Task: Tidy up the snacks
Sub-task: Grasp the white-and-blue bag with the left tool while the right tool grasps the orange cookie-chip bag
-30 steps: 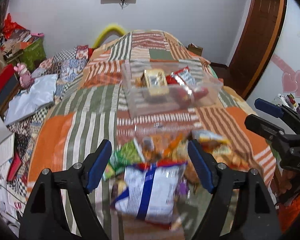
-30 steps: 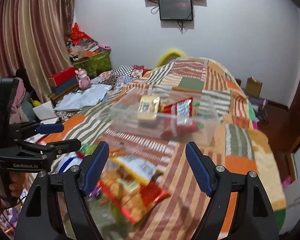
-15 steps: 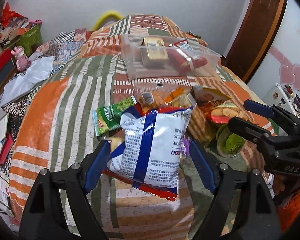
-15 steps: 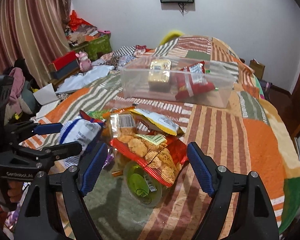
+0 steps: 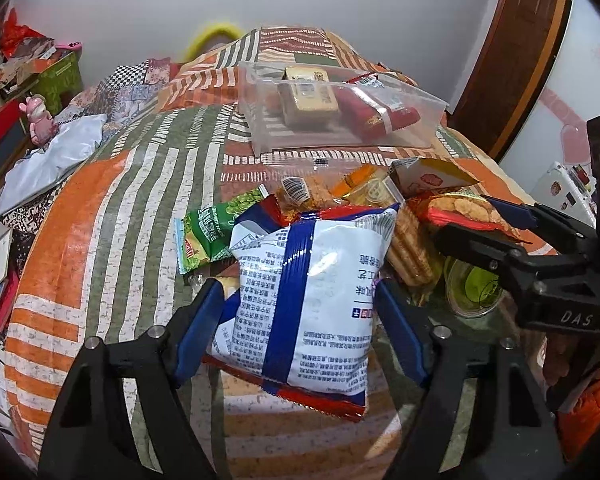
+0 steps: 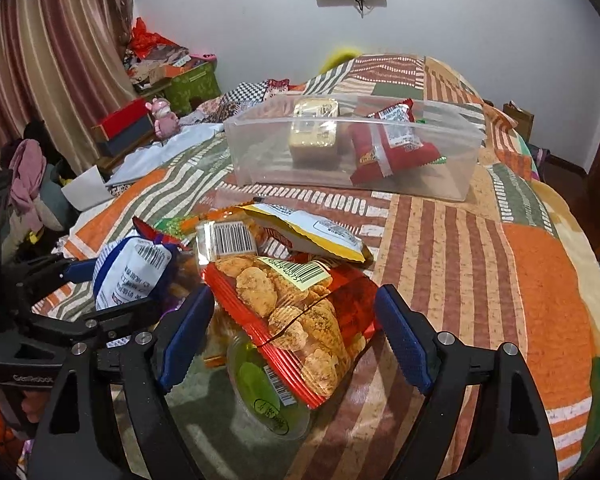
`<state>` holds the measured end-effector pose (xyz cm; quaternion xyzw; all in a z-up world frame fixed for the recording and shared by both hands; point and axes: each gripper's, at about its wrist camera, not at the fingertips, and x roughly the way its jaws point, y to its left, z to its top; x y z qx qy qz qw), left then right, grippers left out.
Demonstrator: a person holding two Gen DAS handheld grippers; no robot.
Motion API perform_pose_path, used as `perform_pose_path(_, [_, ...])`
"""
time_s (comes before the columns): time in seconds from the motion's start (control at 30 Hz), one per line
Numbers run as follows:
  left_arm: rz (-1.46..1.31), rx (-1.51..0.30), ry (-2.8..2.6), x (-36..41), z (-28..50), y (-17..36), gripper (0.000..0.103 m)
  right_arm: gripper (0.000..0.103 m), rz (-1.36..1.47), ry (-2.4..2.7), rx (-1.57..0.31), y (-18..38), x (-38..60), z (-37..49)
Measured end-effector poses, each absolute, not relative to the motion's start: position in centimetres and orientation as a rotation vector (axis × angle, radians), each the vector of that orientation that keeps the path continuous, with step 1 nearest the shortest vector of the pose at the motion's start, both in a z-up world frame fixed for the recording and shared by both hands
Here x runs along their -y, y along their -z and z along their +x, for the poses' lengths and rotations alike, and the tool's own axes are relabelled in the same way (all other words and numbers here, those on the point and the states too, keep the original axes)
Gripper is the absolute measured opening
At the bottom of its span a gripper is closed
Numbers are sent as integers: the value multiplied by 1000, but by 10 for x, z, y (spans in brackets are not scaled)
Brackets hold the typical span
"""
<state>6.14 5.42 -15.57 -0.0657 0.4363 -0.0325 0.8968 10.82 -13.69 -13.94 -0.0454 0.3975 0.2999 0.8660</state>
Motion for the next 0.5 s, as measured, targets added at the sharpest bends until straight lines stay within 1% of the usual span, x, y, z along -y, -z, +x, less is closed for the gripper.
perform_pose_path(0.03, [-143, -899, 69, -55, 61, 156, 72, 69, -99, -630, -831, 139, 136, 109])
perform_pose_path(0.07, [-149, -895, 73, -56, 61, 156, 71, 68, -103, -628, -825, 139, 136, 109])
perform_pose_path(0.13, [-147, -880, 77, -55, 59, 154, 62, 64, -109, -623, -814, 138, 135, 109])
perform_pose_path(0.17, [-142, -876, 77, -54, 59, 153, 60, 63, -110, -624, -816, 138, 135, 110])
perform_pose_path(0.3, [-111, -859, 70, -50, 57, 149, 52, 54, -114, -624, -820, 137, 137, 111])
perform_pose_path(0.33, [-109, -857, 68, -50, 57, 148, 51, 50, -107, -623, -815, 135, 139, 110])
perform_pose_path(0.37, [-111, -855, 68, -50, 57, 147, 50, 42, -102, -620, -812, 134, 140, 111])
perform_pose_path(0.4, [-116, -853, 67, -50, 57, 146, 50, 28, -91, -629, -822, 134, 143, 112])
perform_pose_path(0.5, [-123, -840, 63, -51, 56, 142, 49, 23, -63, -637, -817, 132, 148, 114])
